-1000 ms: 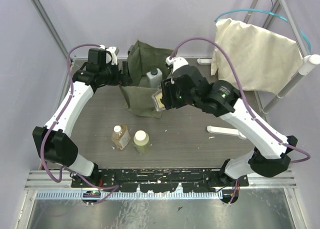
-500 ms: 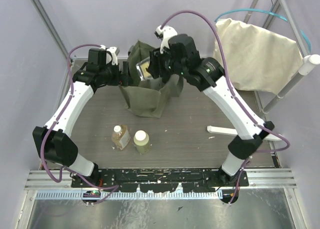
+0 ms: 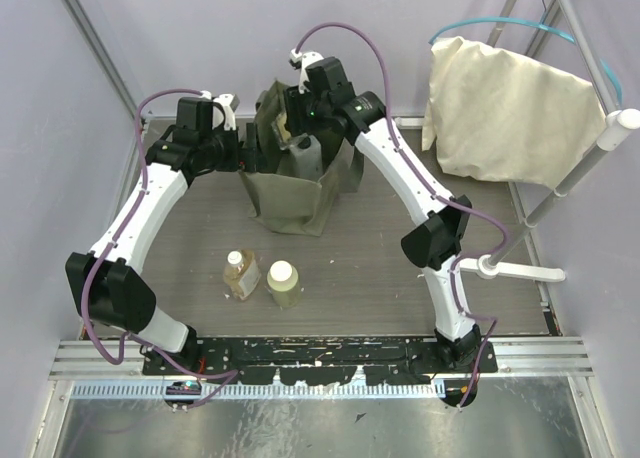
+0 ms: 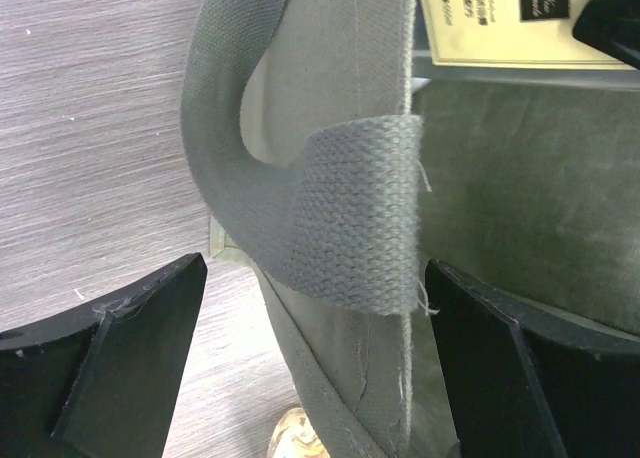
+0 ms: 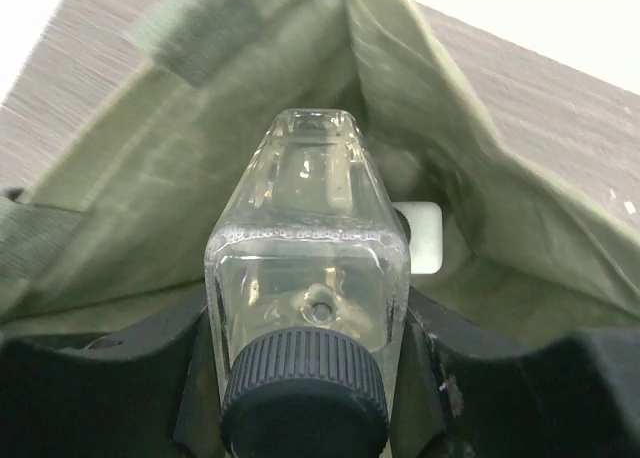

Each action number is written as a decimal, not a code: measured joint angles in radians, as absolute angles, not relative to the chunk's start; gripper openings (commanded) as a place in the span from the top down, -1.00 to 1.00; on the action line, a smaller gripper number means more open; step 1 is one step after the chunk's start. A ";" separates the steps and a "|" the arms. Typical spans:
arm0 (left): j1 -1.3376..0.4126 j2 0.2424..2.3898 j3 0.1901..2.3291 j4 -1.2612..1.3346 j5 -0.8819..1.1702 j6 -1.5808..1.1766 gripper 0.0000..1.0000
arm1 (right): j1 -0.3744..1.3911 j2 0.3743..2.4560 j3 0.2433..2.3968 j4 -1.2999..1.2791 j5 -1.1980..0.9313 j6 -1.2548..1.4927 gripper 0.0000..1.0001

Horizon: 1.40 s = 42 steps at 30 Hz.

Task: Place the personal care products into the canvas bag

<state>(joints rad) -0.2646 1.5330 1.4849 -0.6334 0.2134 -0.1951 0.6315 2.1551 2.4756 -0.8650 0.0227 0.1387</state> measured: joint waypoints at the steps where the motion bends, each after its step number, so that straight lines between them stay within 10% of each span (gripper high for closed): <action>1: -0.265 1.533 1.485 -0.633 0.213 -0.195 -0.96 | 0.633 2.168 2.476 -0.855 0.013 0.143 0.99; 42: -0.265 1.581 1.510 -0.632 0.238 -0.221 -0.96 | 0.649 2.433 2.457 -0.868 -0.022 0.062 0.90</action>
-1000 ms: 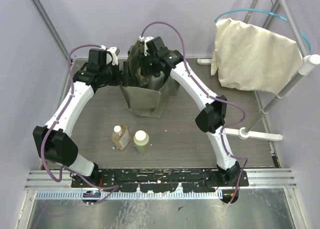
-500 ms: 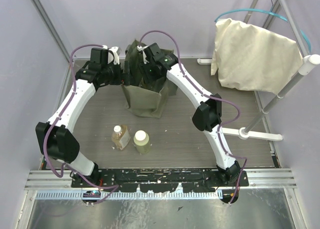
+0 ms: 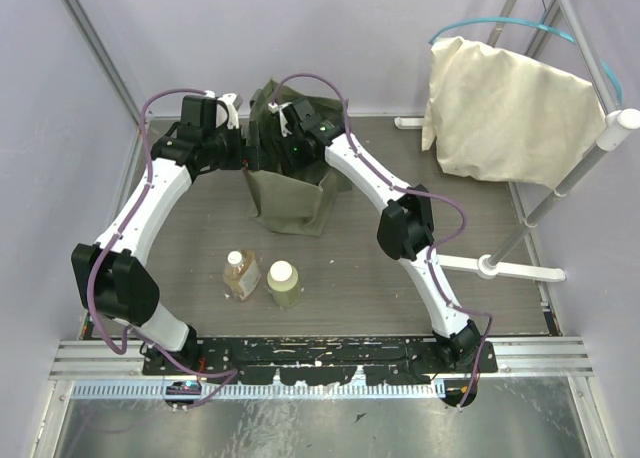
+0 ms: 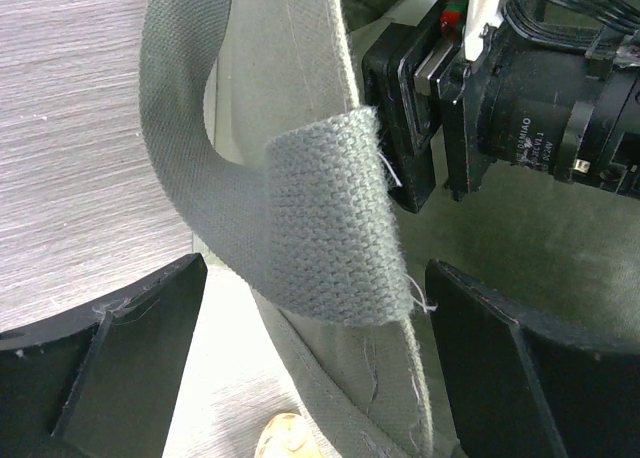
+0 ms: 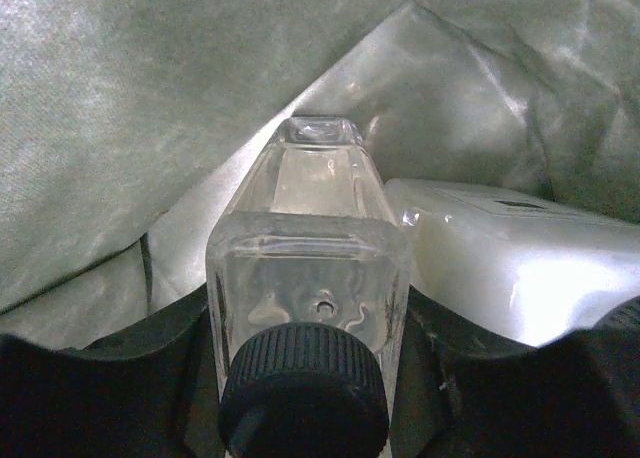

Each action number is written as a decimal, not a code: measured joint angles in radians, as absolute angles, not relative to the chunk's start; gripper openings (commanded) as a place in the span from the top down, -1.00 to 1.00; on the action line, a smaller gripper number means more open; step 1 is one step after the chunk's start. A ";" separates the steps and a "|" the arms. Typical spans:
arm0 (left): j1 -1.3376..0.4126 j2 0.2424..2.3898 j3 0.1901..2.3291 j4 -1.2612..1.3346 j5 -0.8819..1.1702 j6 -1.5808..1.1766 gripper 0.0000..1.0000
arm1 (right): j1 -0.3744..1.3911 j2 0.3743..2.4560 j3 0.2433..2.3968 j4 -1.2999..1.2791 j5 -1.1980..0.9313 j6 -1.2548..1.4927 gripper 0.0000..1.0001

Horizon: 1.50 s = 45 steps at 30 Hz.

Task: Place the personal care products into the canvas bag

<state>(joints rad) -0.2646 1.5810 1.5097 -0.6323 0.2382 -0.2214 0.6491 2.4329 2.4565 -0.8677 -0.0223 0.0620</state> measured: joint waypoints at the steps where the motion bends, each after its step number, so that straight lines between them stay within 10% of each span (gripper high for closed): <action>1: -0.265 1.581 1.510 -0.632 0.238 -0.222 -0.96 | 0.649 2.433 2.454 -0.861 -0.024 0.060 0.77; 8: -0.265 1.581 1.510 -0.632 0.238 -0.228 -0.96 | 0.649 2.432 2.440 -0.833 -0.028 0.056 -0.38; 14: -0.265 1.583 1.510 -0.628 0.242 -0.234 -0.96 | 0.652 2.416 2.436 -0.798 -0.039 0.058 -0.89; 32: -0.265 1.586 1.512 -0.627 0.245 -0.231 -0.96 | 0.672 1.904 2.260 -0.776 0.011 0.037 -1.00; 45: -0.265 1.586 1.520 -0.650 0.226 -0.209 -0.96 | 1.018 1.570 1.708 -0.807 0.139 0.060 -1.00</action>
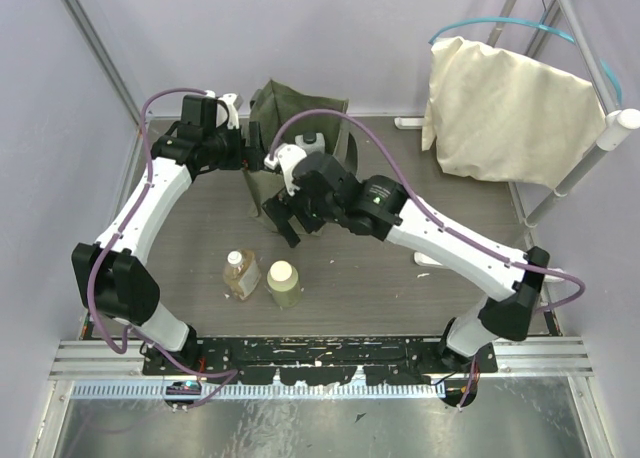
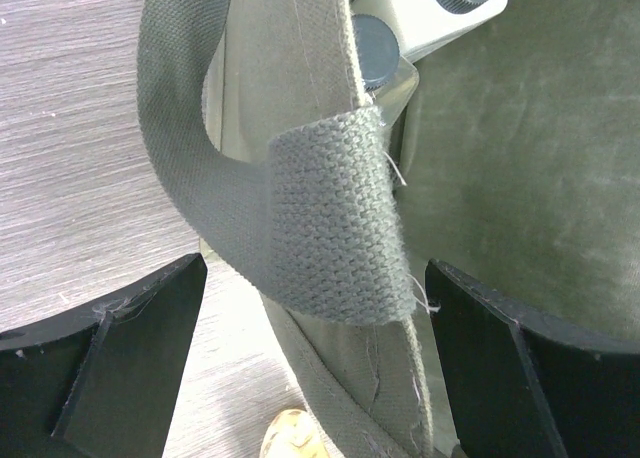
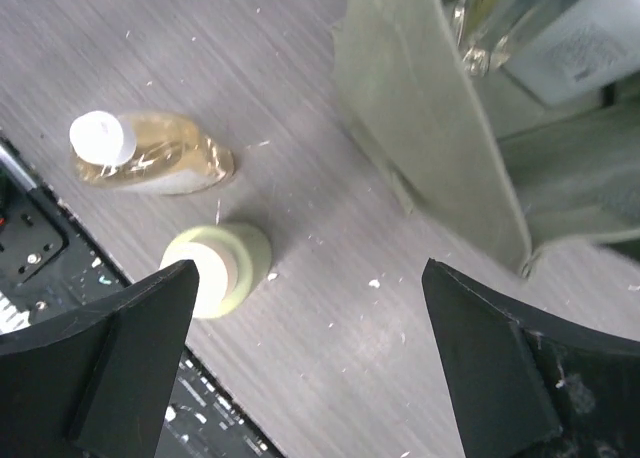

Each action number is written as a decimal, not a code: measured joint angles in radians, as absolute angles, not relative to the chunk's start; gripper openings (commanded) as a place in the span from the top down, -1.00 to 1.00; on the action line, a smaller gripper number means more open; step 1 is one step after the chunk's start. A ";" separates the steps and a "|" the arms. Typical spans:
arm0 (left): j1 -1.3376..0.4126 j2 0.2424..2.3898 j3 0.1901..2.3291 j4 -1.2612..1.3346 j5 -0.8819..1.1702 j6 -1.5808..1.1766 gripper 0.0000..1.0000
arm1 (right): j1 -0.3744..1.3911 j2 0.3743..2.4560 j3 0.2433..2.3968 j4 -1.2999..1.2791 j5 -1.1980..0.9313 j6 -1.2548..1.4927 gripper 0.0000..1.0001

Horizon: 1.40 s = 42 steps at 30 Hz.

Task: Place the personal care products into the canvas bag

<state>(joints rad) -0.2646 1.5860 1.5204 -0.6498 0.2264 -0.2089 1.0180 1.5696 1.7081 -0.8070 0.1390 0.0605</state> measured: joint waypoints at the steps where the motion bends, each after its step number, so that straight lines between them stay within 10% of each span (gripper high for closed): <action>1: -0.265 1.586 1.520 -0.650 0.226 -0.209 -0.96 | 1.029 1.546 1.679 -0.810 0.146 0.078 -1.00; 42: -0.265 1.553 1.485 -0.649 0.181 -0.206 -0.96 | 1.165 1.804 1.460 -0.739 -0.041 0.120 -0.83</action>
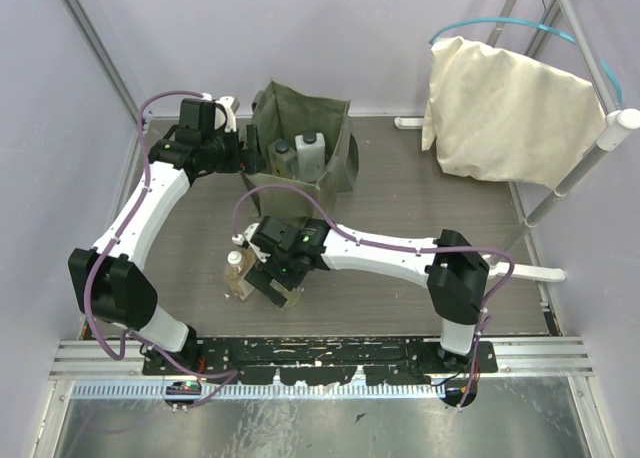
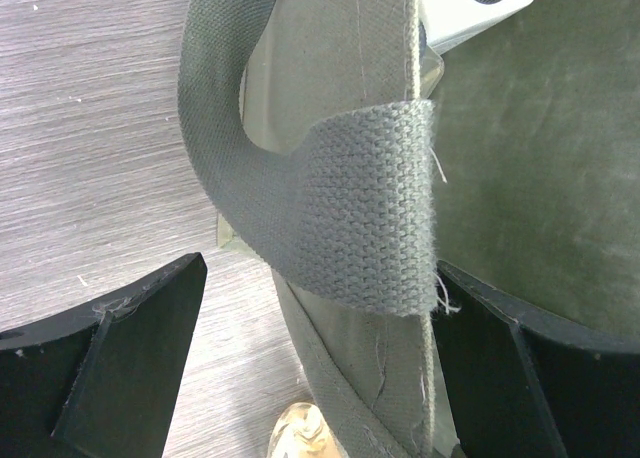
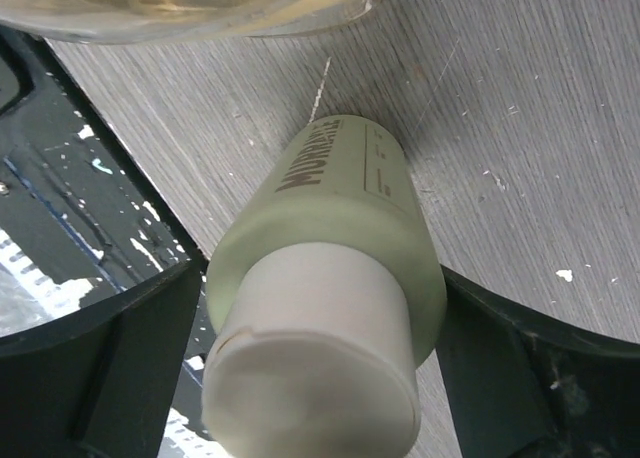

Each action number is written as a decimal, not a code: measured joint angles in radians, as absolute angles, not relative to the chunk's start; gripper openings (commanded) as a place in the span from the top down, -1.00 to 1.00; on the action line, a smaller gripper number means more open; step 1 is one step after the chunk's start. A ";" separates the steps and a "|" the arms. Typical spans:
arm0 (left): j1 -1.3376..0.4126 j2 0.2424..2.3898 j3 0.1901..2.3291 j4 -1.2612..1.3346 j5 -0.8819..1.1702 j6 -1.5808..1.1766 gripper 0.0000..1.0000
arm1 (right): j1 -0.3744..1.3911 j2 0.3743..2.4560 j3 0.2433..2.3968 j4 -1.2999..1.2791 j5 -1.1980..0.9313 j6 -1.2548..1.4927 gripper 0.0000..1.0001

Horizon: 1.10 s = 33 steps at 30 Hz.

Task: Place the personal care products into the canvas bag

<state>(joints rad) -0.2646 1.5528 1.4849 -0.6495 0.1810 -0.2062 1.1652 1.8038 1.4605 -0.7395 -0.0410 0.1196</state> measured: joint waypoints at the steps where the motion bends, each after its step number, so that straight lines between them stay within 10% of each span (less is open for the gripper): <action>1: -0.265 1.553 1.485 -0.649 0.181 -0.206 -0.96 | 1.166 1.810 1.460 -0.739 -0.037 0.114 -0.74; 8: -0.265 1.553 1.485 -0.649 0.181 -0.205 -0.96 | 1.170 1.818 1.460 -0.736 -0.012 0.102 0.30; 16: -0.265 1.553 1.485 -0.649 0.181 -0.202 -0.96 | 1.172 1.812 1.460 -0.742 0.007 0.108 0.96; 33: -0.265 1.552 1.480 -0.648 0.182 -0.192 -0.96 | 0.987 1.549 1.769 -0.971 0.044 0.192 0.98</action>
